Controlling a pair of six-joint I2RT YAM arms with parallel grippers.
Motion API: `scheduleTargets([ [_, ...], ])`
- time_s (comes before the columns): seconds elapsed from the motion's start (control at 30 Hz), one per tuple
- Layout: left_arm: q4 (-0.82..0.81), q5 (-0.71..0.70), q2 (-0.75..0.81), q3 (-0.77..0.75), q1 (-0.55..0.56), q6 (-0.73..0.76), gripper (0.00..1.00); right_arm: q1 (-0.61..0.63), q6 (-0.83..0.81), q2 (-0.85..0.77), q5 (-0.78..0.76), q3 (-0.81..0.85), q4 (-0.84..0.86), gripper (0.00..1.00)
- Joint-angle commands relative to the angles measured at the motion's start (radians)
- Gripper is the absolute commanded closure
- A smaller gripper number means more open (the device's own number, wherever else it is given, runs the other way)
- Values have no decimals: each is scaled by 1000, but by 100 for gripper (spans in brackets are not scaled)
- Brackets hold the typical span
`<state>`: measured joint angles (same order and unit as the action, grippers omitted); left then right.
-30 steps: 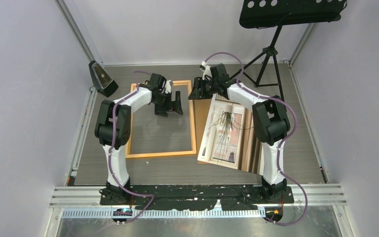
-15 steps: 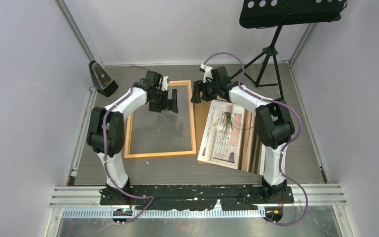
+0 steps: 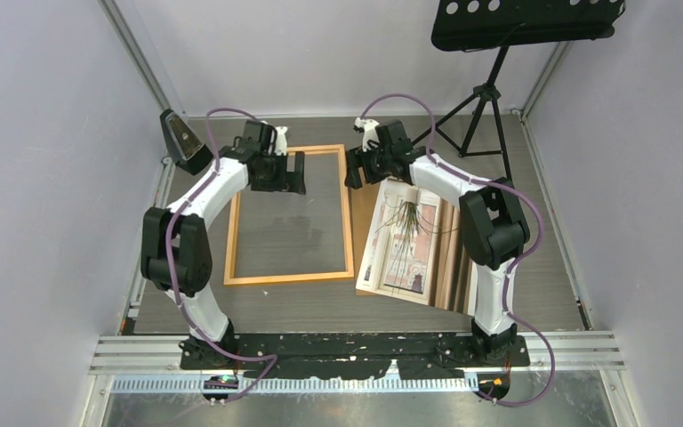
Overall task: Put the photo into the frame
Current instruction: Place the photo frame item in the photo frame.
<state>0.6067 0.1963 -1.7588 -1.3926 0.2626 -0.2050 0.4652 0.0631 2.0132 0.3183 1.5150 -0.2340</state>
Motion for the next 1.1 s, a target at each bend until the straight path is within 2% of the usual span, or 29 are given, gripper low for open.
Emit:
scheduleTargets([
  [0.0, 10, -12, 67, 1, -47, 31, 0, 10, -40, -42, -58, 81, -14, 24],
  [0.2, 44, -22, 88, 3, -119, 64, 0, 27, -37, 5, -94, 138, -24, 26],
  [0.4, 93, -38, 125, 27, -226, 105, 0, 45, -2, 69, -105, 168, -23, 32],
  [0.73, 155, -31, 190, 92, -411, 162, 0, 74, 42, 120, -119, 158, -30, 39],
  [1.07, 141, 4, 260, 177, -470, 166, 0, 94, 74, 151, -99, 131, -48, 43],
])
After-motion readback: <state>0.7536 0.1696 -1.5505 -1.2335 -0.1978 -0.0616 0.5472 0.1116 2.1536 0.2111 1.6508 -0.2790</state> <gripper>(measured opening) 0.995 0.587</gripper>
